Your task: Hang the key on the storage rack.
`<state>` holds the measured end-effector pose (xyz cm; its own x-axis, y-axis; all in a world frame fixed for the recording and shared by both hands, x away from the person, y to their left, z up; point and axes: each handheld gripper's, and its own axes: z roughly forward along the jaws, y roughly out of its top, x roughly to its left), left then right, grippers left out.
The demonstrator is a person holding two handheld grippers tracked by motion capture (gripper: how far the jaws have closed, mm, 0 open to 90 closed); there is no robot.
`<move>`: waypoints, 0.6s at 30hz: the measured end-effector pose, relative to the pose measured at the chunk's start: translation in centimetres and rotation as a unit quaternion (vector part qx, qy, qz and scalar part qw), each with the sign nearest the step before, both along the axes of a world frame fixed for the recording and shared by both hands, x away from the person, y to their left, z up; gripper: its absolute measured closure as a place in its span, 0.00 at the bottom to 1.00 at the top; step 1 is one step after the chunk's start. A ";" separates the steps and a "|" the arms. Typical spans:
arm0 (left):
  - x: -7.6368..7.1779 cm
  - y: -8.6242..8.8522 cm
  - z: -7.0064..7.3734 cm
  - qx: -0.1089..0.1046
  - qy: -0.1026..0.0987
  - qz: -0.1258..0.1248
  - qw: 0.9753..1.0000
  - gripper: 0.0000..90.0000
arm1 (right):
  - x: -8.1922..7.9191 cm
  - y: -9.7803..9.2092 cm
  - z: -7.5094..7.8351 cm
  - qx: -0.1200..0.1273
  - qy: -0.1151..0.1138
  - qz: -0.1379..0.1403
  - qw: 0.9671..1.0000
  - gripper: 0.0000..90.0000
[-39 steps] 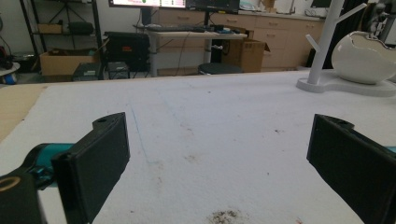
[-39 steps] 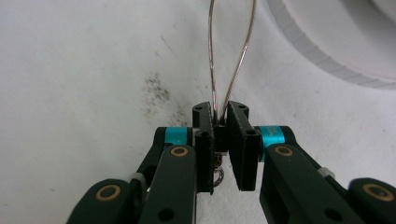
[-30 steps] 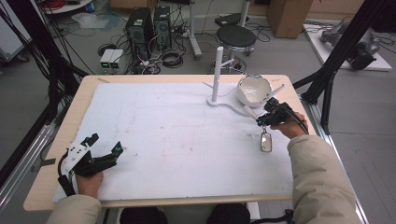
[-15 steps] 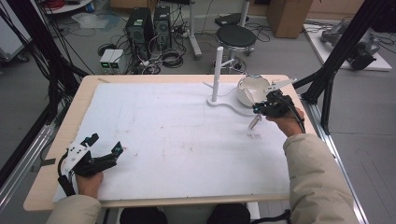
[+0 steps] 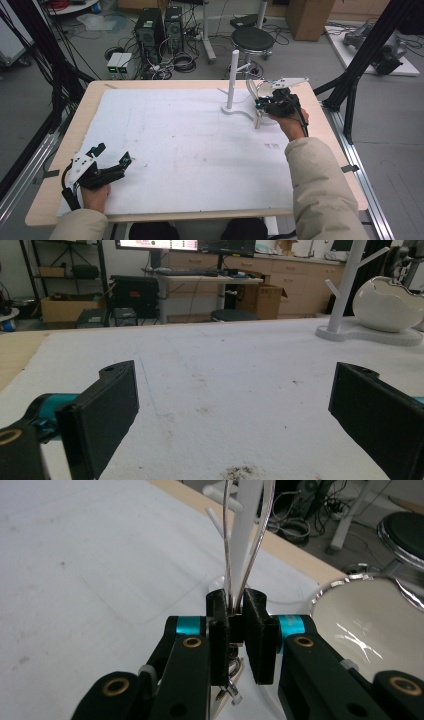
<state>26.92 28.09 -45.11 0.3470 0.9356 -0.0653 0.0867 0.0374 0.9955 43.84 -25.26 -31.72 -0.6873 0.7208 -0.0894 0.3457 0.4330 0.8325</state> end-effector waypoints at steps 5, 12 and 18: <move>0.0 0.0 0.0 0.001 0.000 -0.001 1.000 0.07 | 0.4 2.1 -0.1 0.001 -0.009 -0.002 1.000 0.91; 0.0 0.0 0.0 0.002 -0.002 -0.001 1.000 0.07 | 0.8 3.5 -0.5 -0.006 -0.015 0.001 1.000 0.91; -0.1 0.0 0.0 0.001 -0.003 -0.001 1.000 0.07 | 1.6 5.0 -1.4 -0.027 -0.009 -0.017 0.999 0.91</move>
